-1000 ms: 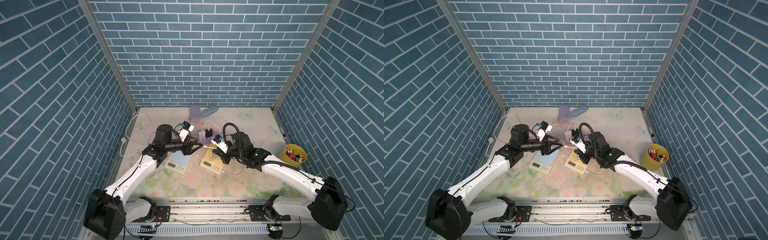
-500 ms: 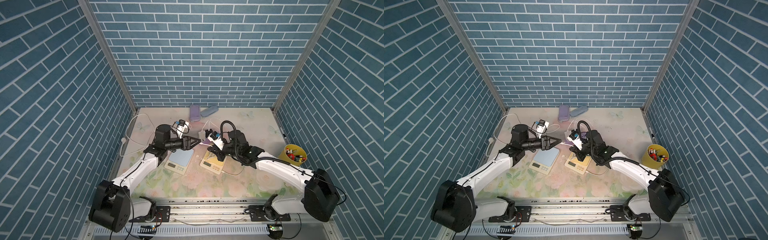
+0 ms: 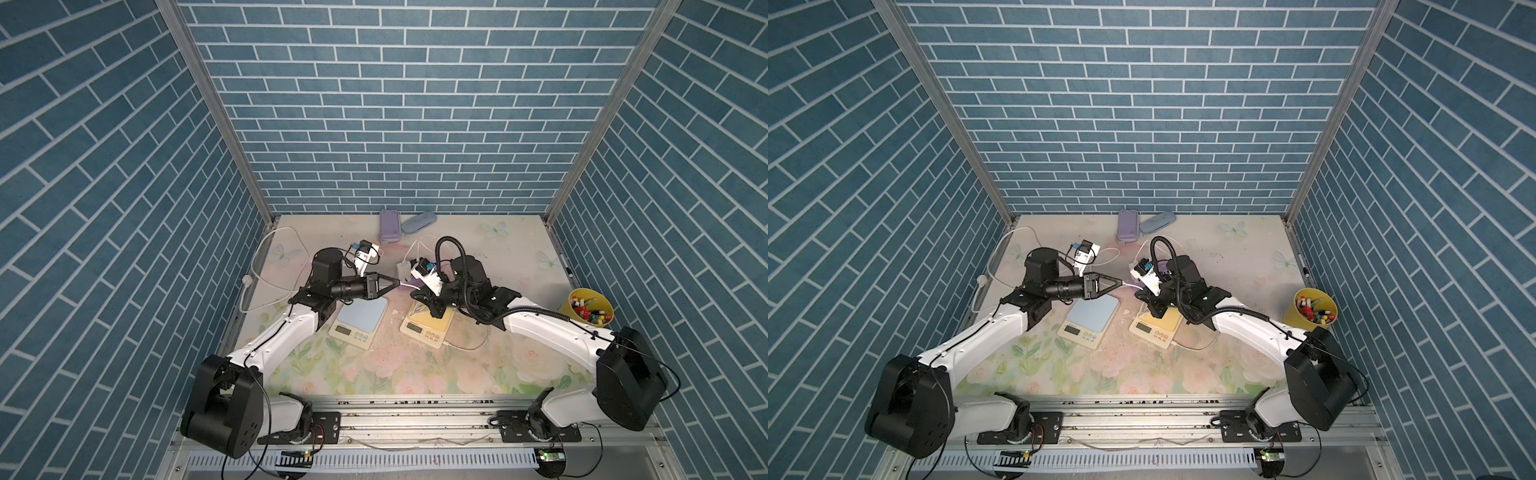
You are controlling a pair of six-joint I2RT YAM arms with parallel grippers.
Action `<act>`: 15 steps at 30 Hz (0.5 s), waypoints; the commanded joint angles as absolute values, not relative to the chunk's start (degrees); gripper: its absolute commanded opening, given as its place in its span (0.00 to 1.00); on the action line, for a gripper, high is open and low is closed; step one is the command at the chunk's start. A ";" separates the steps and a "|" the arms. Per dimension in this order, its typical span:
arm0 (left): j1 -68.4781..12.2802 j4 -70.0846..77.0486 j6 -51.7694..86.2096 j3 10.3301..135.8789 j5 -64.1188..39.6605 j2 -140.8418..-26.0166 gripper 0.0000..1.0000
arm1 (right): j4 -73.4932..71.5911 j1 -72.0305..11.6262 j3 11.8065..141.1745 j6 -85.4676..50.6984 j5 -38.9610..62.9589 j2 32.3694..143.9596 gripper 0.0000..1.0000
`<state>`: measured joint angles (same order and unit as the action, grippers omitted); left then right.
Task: Charge the electronic scale
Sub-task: Pick up the charging cable from the center of the board.
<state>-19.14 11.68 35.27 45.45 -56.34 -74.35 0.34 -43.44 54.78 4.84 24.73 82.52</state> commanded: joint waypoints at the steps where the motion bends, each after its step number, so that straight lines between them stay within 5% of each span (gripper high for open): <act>1: -18.56 10.30 33.88 46.02 -55.86 -72.56 0.00 | 2.63 -43.68 57.80 5.95 27.39 83.38 0.00; 4: -18.29 4.52 30.80 46.81 -52.45 -70.61 0.00 | 4.57 -43.85 58.93 6.63 27.41 83.92 0.05; 9: -17.75 -3.88 28.30 47.80 -45.70 -68.22 0.00 | 7.97 -44.31 61.59 6.77 26.19 84.37 0.46; 15: -17.75 -8.27 28.45 48.34 -44.03 -68.94 0.00 | 12.69 -48.21 65.60 12.87 18.20 85.54 0.48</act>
